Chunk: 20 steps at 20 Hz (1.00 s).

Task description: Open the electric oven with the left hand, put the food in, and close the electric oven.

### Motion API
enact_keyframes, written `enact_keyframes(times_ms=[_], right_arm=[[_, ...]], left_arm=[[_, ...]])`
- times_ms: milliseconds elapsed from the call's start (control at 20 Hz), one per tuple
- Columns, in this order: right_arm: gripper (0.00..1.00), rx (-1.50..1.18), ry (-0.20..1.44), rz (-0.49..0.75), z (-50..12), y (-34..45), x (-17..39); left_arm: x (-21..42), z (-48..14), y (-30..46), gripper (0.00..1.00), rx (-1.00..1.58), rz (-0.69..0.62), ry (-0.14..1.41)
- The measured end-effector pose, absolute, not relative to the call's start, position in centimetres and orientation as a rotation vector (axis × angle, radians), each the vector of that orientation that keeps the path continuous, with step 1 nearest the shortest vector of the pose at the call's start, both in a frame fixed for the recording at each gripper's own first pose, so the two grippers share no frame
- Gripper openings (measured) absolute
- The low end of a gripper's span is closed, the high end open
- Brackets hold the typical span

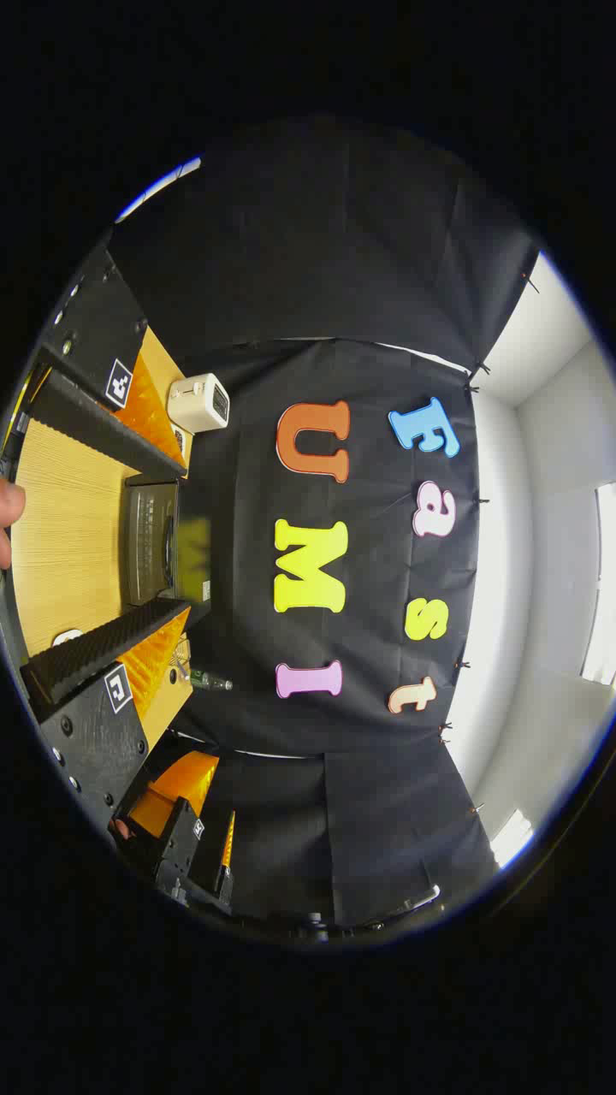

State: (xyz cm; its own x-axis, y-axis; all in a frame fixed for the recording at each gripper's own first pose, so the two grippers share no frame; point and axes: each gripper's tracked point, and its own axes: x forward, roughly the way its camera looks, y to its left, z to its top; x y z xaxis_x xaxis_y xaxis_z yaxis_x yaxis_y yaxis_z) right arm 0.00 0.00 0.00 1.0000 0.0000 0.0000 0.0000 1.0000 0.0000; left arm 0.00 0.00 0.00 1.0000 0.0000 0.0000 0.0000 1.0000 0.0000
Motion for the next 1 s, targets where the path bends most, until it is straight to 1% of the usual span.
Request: enact_keyframes(times_ms=[200,1000], right_arm=[[0.99,-0.01,0.001,0.008,0.0,0.6,-0.2],[0.99,0.009,0.021,0.01,-0.6,0.5,-0.3]], left_arm=[[-0.1,0.5,1.0,0.93,0.021,0.022,-0.029],[-0.4,-0.7,1.3,0.93,0.012,0.011,0.002]])
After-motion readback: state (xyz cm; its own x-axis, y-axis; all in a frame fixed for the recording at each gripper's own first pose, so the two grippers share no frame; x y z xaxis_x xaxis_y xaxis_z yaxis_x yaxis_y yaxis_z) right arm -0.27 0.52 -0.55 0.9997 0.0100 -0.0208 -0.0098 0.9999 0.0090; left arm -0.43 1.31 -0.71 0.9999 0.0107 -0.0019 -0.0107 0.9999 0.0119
